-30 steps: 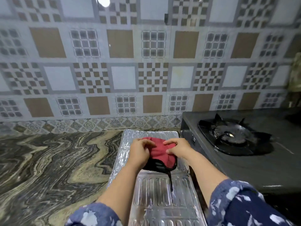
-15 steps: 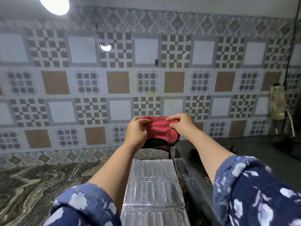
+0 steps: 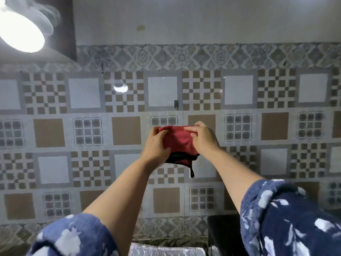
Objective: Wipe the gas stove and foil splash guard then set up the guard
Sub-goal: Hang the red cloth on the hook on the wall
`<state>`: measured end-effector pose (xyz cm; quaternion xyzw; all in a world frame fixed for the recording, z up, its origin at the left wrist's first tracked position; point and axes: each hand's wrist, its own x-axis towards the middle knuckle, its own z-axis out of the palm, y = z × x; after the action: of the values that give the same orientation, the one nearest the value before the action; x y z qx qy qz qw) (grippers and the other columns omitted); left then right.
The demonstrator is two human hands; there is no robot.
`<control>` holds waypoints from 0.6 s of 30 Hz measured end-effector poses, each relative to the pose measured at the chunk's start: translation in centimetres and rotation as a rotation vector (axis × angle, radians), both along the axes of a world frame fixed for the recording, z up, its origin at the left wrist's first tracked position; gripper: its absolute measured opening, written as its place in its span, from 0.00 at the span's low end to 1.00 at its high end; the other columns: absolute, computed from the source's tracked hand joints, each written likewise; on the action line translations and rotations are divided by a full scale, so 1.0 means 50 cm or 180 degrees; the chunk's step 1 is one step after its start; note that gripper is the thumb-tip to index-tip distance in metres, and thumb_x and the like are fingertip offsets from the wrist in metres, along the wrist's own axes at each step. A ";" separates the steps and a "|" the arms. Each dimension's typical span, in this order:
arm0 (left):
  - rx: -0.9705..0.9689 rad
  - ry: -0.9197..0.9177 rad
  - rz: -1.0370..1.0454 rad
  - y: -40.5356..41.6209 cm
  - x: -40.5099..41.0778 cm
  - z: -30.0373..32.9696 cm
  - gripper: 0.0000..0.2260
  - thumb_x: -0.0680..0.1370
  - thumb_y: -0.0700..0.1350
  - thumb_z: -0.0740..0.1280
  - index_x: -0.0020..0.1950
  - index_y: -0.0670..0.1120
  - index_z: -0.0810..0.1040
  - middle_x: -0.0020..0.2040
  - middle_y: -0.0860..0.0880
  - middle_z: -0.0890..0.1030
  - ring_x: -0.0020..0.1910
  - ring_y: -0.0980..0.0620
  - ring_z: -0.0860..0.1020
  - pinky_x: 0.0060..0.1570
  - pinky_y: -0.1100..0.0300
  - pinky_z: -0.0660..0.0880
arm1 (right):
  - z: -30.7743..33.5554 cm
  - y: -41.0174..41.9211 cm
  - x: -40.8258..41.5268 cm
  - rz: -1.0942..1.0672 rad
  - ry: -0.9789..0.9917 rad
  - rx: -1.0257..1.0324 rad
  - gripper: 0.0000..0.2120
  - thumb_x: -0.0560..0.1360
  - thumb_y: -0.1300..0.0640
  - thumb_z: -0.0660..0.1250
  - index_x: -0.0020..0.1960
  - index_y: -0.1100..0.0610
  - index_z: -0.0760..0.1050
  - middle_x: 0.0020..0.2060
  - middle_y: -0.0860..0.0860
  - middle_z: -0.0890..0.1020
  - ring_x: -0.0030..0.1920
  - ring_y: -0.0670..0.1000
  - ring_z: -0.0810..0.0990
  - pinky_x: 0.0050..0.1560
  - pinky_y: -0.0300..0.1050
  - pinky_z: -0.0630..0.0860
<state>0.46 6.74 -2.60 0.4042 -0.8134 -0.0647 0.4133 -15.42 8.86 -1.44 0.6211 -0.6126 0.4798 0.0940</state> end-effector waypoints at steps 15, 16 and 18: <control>-0.0290 -0.0880 0.0581 -0.189 -0.085 0.150 0.30 0.74 0.39 0.68 0.72 0.39 0.61 0.72 0.42 0.55 0.68 0.43 0.66 0.71 0.56 0.63 | 0.118 -0.219 -0.055 -0.0095 0.1025 0.0430 0.32 0.77 0.67 0.56 0.76 0.47 0.54 0.71 0.48 0.59 0.67 0.58 0.68 0.66 0.51 0.67; -0.0316 -0.0904 0.0599 -0.198 -0.086 0.148 0.28 0.74 0.39 0.68 0.72 0.39 0.62 0.71 0.42 0.56 0.67 0.42 0.66 0.71 0.55 0.64 | 0.116 -0.220 -0.058 -0.0291 0.1205 0.0500 0.33 0.77 0.66 0.57 0.76 0.45 0.52 0.74 0.48 0.57 0.71 0.58 0.63 0.71 0.53 0.61; -0.0382 -0.0888 0.0639 -0.212 -0.087 0.138 0.27 0.75 0.36 0.65 0.73 0.39 0.62 0.71 0.42 0.57 0.67 0.41 0.67 0.70 0.55 0.65 | 0.113 -0.210 -0.073 -0.0543 0.1410 0.0572 0.35 0.78 0.64 0.57 0.77 0.41 0.48 0.76 0.49 0.56 0.75 0.56 0.57 0.74 0.55 0.52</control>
<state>-3.88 -3.87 4.32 0.4630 -0.8208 0.0822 0.3242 -19.06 -1.64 4.18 0.6630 -0.6674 0.2659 0.2105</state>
